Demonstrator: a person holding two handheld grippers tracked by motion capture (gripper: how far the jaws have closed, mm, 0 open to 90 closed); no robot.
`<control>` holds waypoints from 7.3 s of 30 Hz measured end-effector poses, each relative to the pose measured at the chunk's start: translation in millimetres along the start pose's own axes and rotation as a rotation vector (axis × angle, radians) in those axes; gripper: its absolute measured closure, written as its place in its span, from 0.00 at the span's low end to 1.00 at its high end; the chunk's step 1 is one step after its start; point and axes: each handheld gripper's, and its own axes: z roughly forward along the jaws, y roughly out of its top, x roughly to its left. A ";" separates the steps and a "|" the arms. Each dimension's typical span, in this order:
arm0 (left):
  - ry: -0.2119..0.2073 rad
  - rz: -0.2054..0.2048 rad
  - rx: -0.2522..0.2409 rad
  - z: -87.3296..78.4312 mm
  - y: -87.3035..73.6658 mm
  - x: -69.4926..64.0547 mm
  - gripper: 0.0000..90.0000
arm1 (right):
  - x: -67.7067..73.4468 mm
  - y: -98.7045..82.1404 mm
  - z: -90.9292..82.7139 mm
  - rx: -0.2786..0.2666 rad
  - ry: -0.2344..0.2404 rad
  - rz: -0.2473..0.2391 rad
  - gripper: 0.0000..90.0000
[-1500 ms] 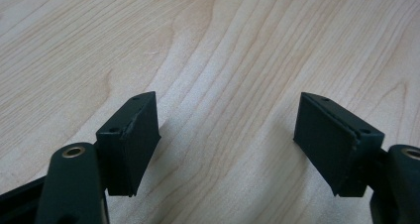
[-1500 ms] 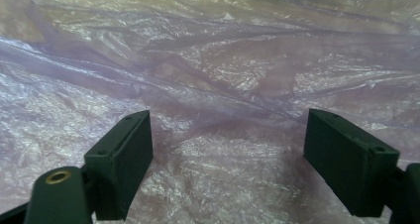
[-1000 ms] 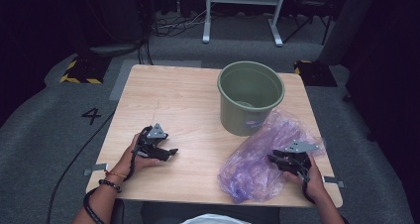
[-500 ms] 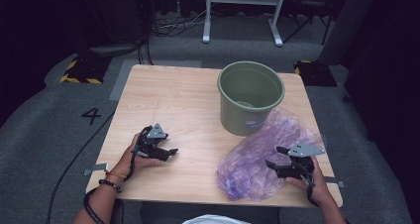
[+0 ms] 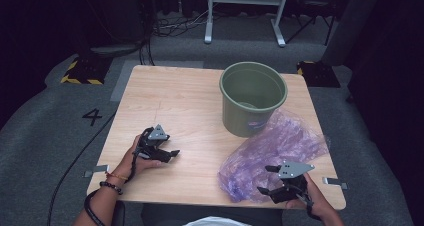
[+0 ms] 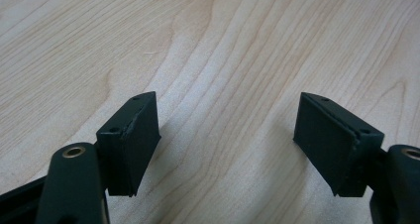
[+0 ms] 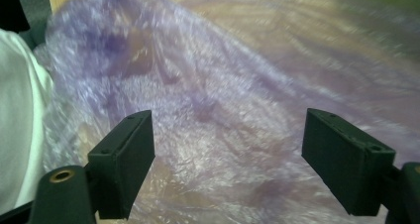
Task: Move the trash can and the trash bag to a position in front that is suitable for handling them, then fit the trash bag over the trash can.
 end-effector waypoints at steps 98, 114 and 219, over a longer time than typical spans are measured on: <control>-0.004 0.005 0.001 0.1 0.1 0.6 0.28 | -70.8 19.0 -71.7 -0.381 -0.448 0.202 0.99; -0.007 0.011 0.001 0.7 0.8 1.5 0.28 | -75.0 25.2 -96.8 -0.471 -0.516 0.210 0.99; 0.169 0.266 -0.304 15.2 244.6 -40.2 0.97 | -76.6 131.4 -55.3 -0.430 -0.519 -0.045 0.40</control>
